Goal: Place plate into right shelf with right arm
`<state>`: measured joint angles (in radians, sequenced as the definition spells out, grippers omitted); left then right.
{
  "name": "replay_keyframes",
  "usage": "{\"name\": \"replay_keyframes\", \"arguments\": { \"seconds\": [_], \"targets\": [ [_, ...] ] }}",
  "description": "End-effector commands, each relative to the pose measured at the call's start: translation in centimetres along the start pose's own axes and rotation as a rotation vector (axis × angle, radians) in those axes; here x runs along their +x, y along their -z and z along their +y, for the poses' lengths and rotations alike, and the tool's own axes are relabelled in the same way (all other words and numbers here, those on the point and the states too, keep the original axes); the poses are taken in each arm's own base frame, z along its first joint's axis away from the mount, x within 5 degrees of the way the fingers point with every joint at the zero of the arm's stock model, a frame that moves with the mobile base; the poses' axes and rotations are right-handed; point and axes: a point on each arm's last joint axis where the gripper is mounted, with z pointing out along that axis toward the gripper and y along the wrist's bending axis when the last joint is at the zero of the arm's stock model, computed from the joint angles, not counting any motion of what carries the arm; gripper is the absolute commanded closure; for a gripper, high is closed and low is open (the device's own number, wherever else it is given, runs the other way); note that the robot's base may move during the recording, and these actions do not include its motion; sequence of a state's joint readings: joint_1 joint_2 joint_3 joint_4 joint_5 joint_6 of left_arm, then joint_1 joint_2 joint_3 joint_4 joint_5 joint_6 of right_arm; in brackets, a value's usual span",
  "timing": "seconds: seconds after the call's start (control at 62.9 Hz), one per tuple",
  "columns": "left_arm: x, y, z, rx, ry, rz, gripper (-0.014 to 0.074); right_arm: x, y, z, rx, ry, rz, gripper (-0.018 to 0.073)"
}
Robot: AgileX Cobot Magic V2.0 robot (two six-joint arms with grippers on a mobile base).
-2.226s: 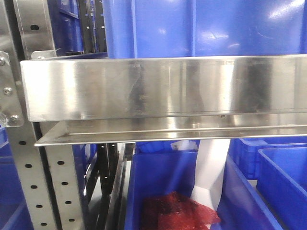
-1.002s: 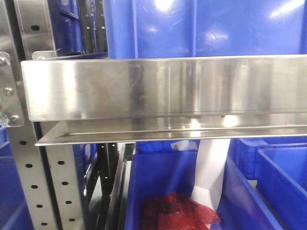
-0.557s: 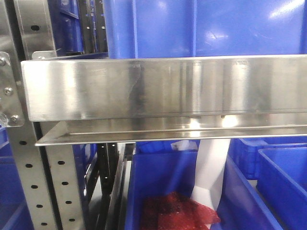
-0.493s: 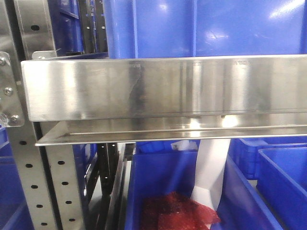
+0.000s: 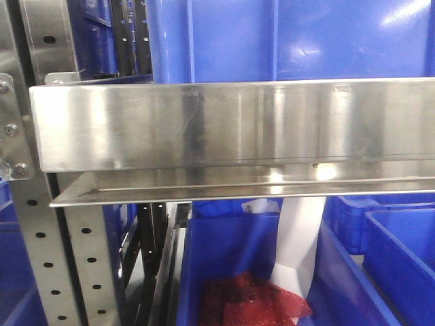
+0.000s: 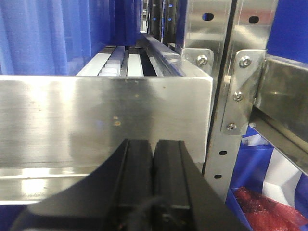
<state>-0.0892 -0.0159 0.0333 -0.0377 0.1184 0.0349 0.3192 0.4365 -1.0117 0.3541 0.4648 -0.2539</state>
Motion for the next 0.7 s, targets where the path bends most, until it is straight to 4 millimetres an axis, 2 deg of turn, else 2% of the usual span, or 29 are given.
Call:
{"name": "replay_keyframes", "arguments": {
  "seconds": [0.0, 0.175, 0.35, 0.588, 0.684],
  "targets": [
    [-0.5, 0.0, 0.0, -0.002, 0.007, -0.083, 0.0643, 0.4, -0.4, -0.7, 0.083, 0.025, -0.082, 0.0504],
    [-0.5, 0.0, 0.0, -0.002, 0.007, -0.083, 0.0643, 5.1, 0.4, -1.8, 0.239, -0.022, -0.080, 0.0504],
    [-0.5, 0.0, 0.0, -0.002, 0.007, -0.083, 0.0643, 10.0, 2.0, -2.6, 0.366, 0.035, -0.117, 0.0504],
    [-0.5, 0.0, 0.0, -0.002, 0.007, -0.083, 0.0643, 16.9, 3.9, -3.0, 0.404, 0.053, -0.182, 0.0504],
    [-0.5, 0.0, 0.0, -0.002, 0.007, -0.083, 0.0643, 18.7, 4.3, -3.1, 0.406, 0.050, -0.166, 0.0504]
  ]
}}
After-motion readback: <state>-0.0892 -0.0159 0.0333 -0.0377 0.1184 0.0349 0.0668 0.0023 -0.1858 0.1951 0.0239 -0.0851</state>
